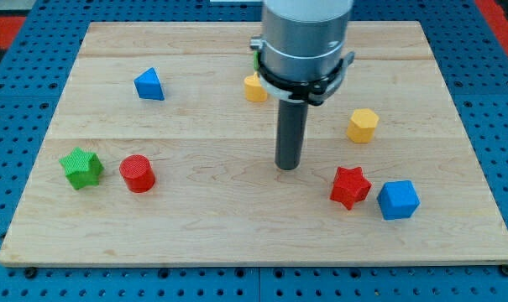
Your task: Push the yellow hexagon towards the top side of the red star
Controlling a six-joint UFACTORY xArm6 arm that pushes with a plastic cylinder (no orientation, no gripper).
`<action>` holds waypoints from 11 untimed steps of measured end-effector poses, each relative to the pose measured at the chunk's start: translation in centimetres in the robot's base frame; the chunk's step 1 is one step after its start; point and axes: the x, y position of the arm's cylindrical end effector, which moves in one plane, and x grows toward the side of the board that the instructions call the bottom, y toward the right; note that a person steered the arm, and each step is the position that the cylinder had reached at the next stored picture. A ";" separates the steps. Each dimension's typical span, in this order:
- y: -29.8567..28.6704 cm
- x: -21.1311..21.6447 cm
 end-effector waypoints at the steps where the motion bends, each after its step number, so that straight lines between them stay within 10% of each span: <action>1: 2.5 0.8; 4: 8.2 4.5; 7: -1.3 -3.9; 9: 4.0 -12.2; 11: 12.3 -8.8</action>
